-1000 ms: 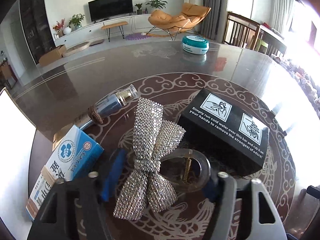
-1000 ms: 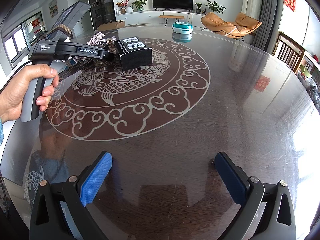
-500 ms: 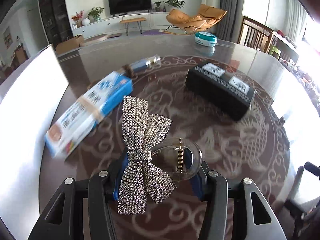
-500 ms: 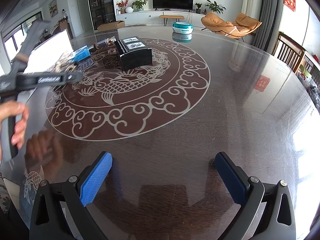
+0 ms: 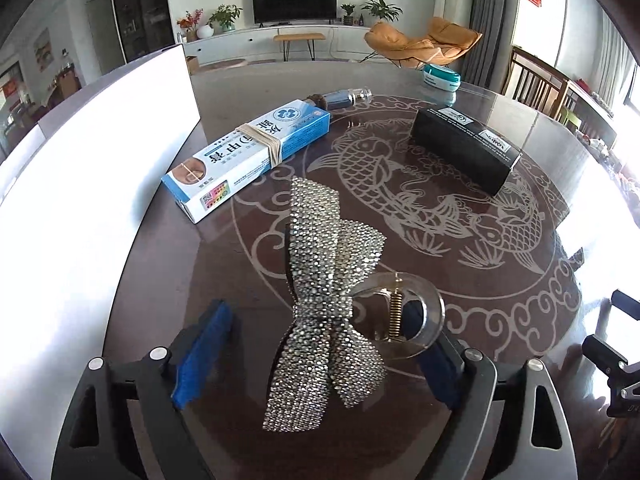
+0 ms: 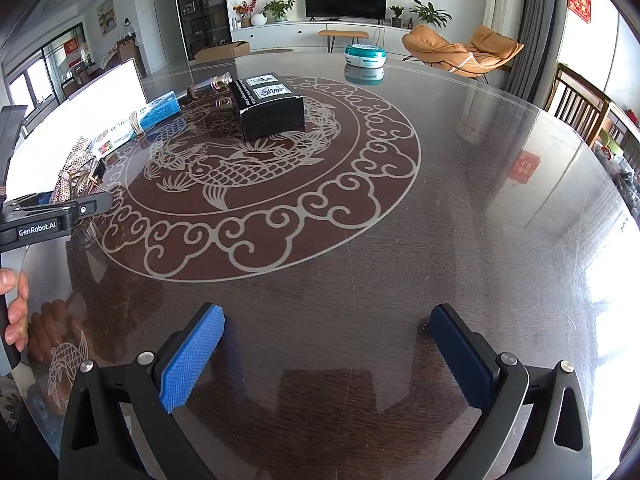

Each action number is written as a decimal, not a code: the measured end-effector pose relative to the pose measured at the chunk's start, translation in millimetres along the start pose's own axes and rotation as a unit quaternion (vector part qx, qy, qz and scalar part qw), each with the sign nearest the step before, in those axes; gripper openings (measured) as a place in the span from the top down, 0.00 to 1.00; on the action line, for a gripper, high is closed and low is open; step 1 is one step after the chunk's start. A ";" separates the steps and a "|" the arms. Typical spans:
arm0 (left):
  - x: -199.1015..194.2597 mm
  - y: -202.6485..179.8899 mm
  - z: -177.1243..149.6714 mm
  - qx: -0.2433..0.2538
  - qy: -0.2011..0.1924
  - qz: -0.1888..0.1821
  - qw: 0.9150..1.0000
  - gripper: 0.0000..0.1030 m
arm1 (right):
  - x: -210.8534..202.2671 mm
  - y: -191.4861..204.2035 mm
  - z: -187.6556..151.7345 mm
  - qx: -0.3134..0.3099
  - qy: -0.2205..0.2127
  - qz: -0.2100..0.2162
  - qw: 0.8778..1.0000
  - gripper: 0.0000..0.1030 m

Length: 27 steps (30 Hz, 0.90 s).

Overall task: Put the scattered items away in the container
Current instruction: 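Close the right tool on the black soap box while the left tool holds the bow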

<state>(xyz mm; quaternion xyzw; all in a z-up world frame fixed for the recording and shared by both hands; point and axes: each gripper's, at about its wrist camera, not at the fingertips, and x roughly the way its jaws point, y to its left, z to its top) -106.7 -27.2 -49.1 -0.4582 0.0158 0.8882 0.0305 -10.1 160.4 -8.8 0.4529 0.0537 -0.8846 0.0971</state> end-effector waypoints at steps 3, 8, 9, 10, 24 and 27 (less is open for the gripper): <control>3.1 -4.0 2.4 0.014 0.008 -0.006 1.000 0.02 | -0.1 0.1 0.0 0.000 0.000 0.000 1.000 0.00; 6.1 -5.9 3.3 0.018 0.013 -0.011 1.000 0.00 | -0.6 0.1 -0.1 0.000 0.000 0.000 1.000 0.00; 6.4 -6.0 3.3 0.018 0.012 -0.010 1.000 0.00 | -0.8 0.1 -0.1 0.000 0.000 0.000 1.000 0.00; 6.4 -6.2 2.9 0.018 0.012 -0.010 1.000 0.00 | -0.9 0.1 -0.1 0.000 0.000 0.000 1.000 0.00; 5.8 -6.5 0.4 0.016 0.011 -0.008 1.000 0.00 | 1.3 -0.2 0.5 0.000 0.000 0.000 1.000 0.00; 6.0 -6.5 0.5 0.016 0.011 -0.008 1.000 0.00 | 2.2 -0.2 1.8 -0.001 0.002 0.002 1.000 0.00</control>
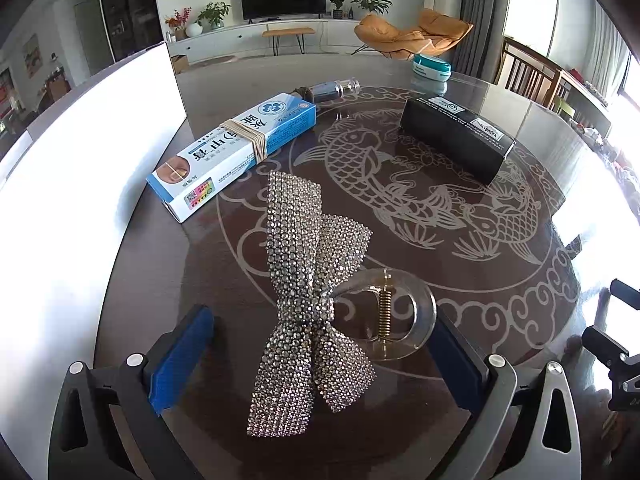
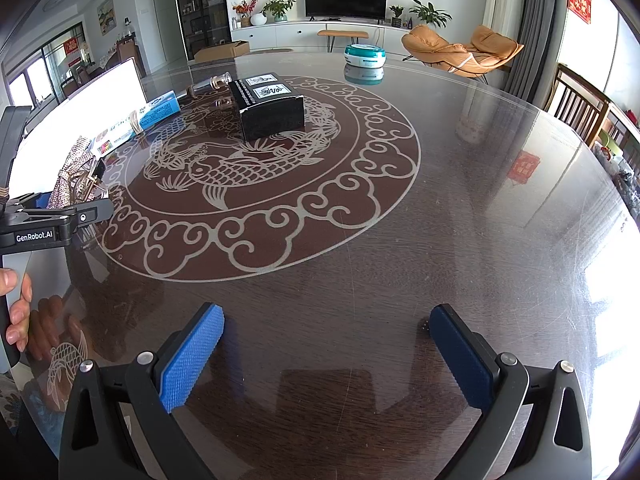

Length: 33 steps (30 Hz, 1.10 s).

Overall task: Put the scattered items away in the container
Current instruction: 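Close the right tool on the black soap box while the left tool holds the bow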

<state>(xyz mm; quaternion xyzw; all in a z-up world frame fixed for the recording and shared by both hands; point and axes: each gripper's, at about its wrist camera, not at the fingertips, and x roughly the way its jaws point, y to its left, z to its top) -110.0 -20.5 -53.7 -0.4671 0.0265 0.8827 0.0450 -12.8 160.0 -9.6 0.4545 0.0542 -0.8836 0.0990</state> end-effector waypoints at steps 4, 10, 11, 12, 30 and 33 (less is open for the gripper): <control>-0.3 0.3 -0.1 0.000 0.000 -0.001 1.000 0.00 | 13.9 3.2 19.4 -0.026 0.014 0.031 0.999 0.00; -1.1 0.4 -0.6 0.001 0.000 -0.001 1.000 0.00 | 33.0 4.5 87.8 -0.031 -0.016 0.086 0.996 0.01; -1.1 0.4 -0.6 0.001 0.000 -0.002 1.000 0.00 | 33.8 8.7 99.0 -0.039 -0.021 0.090 0.995 0.01; -1.0 0.4 -0.7 0.001 0.000 -0.002 1.000 0.00 | 38.2 13.5 110.9 -0.046 -0.022 0.092 0.994 0.01; -2.1 -1.0 -0.6 0.001 0.000 -0.002 1.000 0.00 | 109.3 55.6 173.8 -0.066 0.044 0.078 0.994 0.42; -2.0 -1.2 -0.7 0.001 0.000 -0.002 1.000 0.00 | 94.8 52.5 152.4 -0.065 0.036 0.078 0.994 0.42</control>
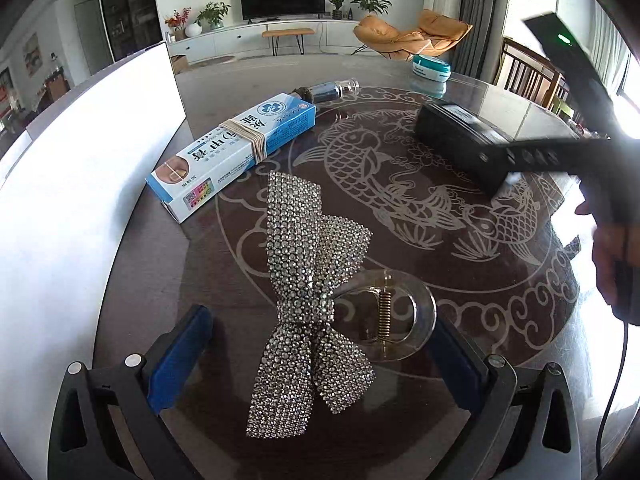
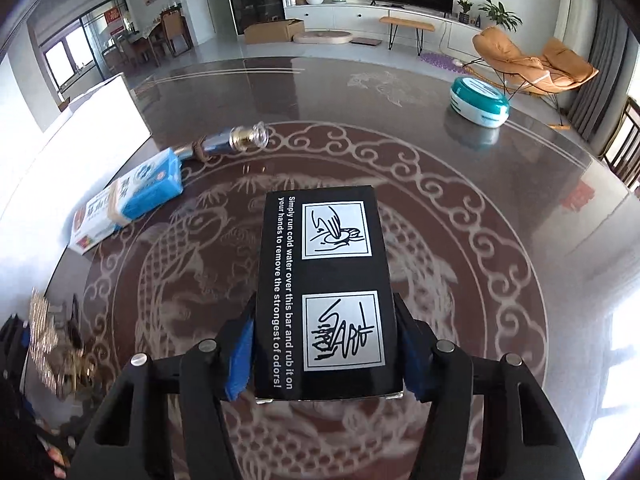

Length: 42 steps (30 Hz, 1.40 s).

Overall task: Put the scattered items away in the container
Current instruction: 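Close the right tool on the black soap box while the left tool holds the bow, then lift the black soap box with the right tool while the left tool holds the bow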

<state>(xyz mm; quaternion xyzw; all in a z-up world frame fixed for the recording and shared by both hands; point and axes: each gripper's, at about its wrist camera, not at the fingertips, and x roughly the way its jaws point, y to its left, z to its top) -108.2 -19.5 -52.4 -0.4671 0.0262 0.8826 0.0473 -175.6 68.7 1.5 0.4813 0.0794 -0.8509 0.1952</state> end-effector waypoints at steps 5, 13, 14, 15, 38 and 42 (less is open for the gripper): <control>0.0 0.3 0.0 0.000 0.000 0.000 1.000 0.00 | -39.1 13.1 -68.9 -0.032 -0.010 -0.009 0.999 0.42; 0.1 0.3 0.1 0.001 0.000 0.000 1.000 0.00 | -86.2 25.3 -156.3 -0.027 -0.049 -0.020 0.998 0.39; 0.2 0.3 0.1 0.001 0.000 0.000 1.000 0.00 | -86.7 24.7 -158.0 -0.022 -0.050 -0.022 0.998 0.36; 0.2 0.3 0.1 0.001 0.000 0.000 1.000 0.00 | -85.7 23.8 -158.3 -0.014 -0.049 -0.025 0.998 0.26; -0.4 -1.4 -1.1 0.000 0.000 0.002 1.000 0.00 | -75.2 23.3 -153.4 -0.012 -0.037 -0.025 0.999 0.03; 0.2 -1.1 -0.3 0.014 0.006 -0.006 1.000 0.00 | -75.5 23.1 -153.8 -0.012 -0.037 -0.025 0.999 0.02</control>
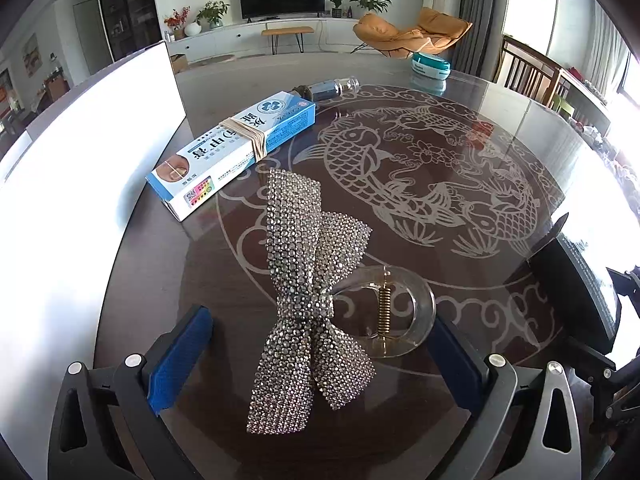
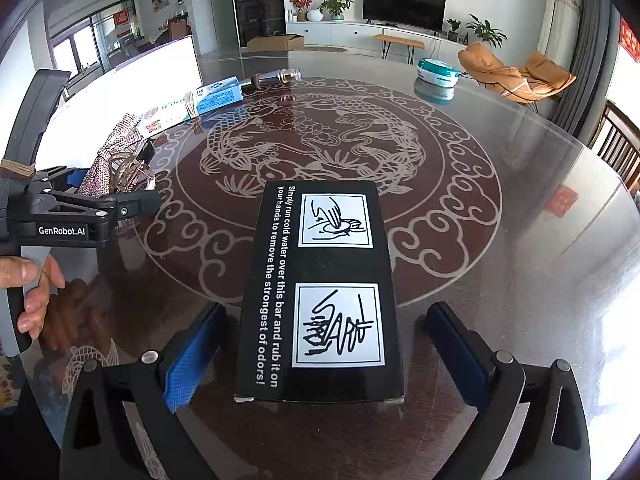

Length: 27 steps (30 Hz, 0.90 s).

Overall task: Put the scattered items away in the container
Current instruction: 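Lift the black soap box with the right tool while the left tool holds the bow, then carry bow and soap box into the white box and open both tools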

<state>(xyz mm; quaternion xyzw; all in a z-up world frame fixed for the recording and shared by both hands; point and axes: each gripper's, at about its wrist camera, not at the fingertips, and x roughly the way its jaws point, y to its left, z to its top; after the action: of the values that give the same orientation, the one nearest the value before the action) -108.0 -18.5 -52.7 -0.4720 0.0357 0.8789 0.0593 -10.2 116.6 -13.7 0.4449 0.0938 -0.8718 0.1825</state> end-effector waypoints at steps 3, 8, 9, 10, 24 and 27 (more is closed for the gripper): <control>4.5 3.7 8.6 0.034 0.034 -0.023 0.999 0.00 | 0.9 1.3 0.2 -0.005 0.004 0.005 1.000 0.00; 9.5 10.0 17.7 0.036 0.079 -0.021 0.996 0.00 | 5.2 1.6 10.2 -0.027 0.052 0.016 0.998 0.00; 9.8 9.5 17.9 0.040 0.078 -0.022 0.996 0.00 | 7.2 1.8 14.3 -0.030 0.067 0.018 0.997 0.00; 9.9 8.8 18.3 0.043 0.077 -0.022 0.996 0.00 | 9.1 1.5 18.4 -0.032 0.082 0.022 0.996 0.00; -33.5 -3.8 19.6 0.062 0.044 -0.048 0.996 0.51 | -30.1 3.7 47.3 -0.022 0.081 0.062 0.995 0.43; -35.6 -7.5 12.5 0.058 0.058 -0.064 0.995 0.51 | -29.6 6.7 48.4 -0.023 0.103 0.057 0.993 0.43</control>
<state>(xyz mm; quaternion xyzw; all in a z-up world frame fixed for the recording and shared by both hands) -97.8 -12.1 -16.2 -0.5190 0.0599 0.8410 0.1408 -27.5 101.7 38.6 0.5325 0.1065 -0.8071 0.2314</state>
